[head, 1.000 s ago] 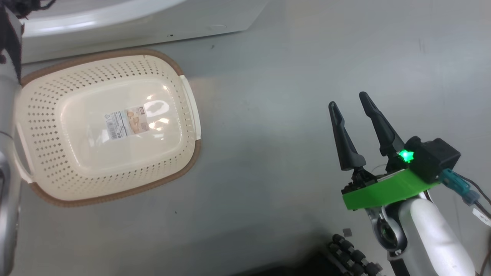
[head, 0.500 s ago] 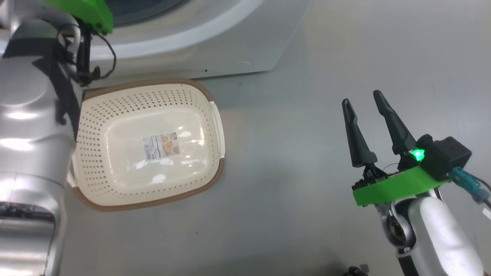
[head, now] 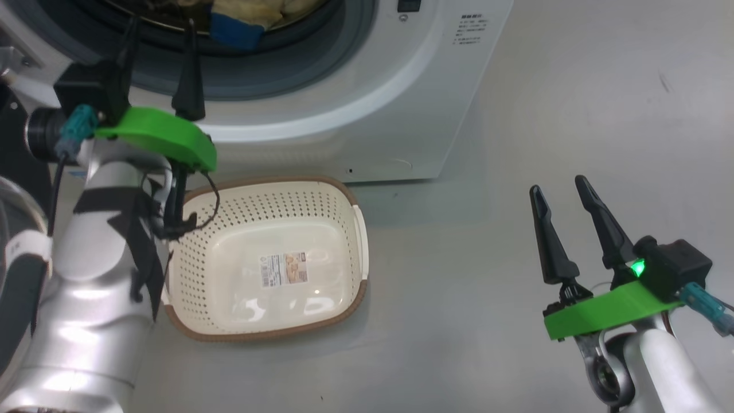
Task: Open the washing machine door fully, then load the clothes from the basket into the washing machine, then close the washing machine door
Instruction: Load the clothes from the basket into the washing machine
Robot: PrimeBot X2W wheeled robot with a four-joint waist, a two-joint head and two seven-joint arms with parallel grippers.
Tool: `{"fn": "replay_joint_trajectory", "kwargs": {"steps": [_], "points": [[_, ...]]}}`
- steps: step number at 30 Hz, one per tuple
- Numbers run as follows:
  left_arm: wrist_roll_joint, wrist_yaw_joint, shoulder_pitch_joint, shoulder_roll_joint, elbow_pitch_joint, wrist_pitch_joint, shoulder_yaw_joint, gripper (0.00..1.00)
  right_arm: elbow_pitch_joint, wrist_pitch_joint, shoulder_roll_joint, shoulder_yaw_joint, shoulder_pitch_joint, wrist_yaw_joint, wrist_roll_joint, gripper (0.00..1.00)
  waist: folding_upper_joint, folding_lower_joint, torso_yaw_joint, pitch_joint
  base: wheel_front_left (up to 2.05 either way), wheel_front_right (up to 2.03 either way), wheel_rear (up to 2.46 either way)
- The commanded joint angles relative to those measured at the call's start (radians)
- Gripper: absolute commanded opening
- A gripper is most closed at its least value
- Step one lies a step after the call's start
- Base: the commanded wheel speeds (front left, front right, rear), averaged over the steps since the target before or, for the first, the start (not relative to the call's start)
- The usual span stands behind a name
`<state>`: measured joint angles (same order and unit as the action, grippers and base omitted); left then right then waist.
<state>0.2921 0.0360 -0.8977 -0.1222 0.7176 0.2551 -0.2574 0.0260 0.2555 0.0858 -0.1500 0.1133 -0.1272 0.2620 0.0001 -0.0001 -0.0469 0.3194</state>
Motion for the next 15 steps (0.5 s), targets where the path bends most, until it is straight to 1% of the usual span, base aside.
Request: {"fn": "replay_joint_trajectory", "kwargs": {"steps": [1, 7, 15], "points": [[0.003, 0.002, 0.003, -0.038, -0.051, 0.007, 0.033, 1.0, -0.03, 0.006, 0.015, -0.012, -0.001, -0.003, -0.011, 1.0, -0.0001, 0.0001, 0.026, -0.047, 0.0, 0.0, 0.0], [0.003, -0.018, 0.189, -0.065, -0.207, 0.007, 0.056, 1.0, -0.035, 0.006, 0.022, -0.007, -0.053, -0.003, -0.013, 1.0, -0.0001, 0.0001, 0.047, -0.12, 0.0, 0.0, 0.0], [0.006, -0.07, 0.402, -0.112, -0.392, 0.004, 0.092, 1.0, -0.049, 0.006, 0.029, -0.003, -0.109, -0.003, -0.016, 1.0, -0.0001, 0.0001, 0.062, -0.176, 0.0, 0.0, 0.0]]}}
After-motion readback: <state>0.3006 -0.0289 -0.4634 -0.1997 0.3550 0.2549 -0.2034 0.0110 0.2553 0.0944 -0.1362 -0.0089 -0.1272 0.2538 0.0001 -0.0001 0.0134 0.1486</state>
